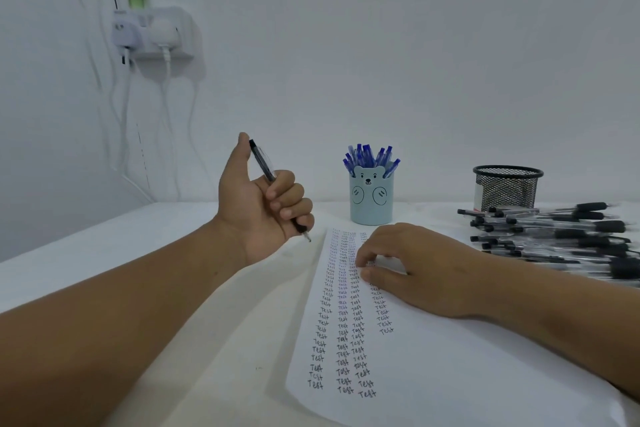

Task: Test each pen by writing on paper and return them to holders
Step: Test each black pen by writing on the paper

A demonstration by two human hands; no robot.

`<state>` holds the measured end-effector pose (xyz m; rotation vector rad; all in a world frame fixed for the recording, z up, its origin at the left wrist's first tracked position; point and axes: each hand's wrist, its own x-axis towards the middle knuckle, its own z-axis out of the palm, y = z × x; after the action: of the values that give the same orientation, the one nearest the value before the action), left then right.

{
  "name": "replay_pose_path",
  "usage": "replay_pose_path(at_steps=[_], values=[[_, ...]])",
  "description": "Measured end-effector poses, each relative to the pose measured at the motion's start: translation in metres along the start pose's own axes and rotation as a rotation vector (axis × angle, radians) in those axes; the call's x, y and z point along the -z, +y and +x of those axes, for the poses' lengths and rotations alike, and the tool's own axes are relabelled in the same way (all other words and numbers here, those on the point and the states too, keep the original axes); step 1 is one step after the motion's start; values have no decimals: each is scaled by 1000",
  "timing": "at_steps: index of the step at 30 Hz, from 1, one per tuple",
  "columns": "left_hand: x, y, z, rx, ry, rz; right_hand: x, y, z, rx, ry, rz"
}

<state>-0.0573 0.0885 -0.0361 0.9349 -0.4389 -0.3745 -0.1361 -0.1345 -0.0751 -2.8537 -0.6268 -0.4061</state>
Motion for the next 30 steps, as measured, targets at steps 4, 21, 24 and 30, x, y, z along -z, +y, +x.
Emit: replay_pose_path(at_steps=[4,21,24,30], values=[[-2,0,-1,16,-34,12,-1,0,0,-1,4,9],[-5,-9,1,-34,-87,163,9,-9,-5,-111,458,-30],[-14,-16,-2,12,-143,190,15,-18,-5,-115,445,-89],[-25,-23,-5,5,-151,210,16,-19,-5,-162,322,-237]])
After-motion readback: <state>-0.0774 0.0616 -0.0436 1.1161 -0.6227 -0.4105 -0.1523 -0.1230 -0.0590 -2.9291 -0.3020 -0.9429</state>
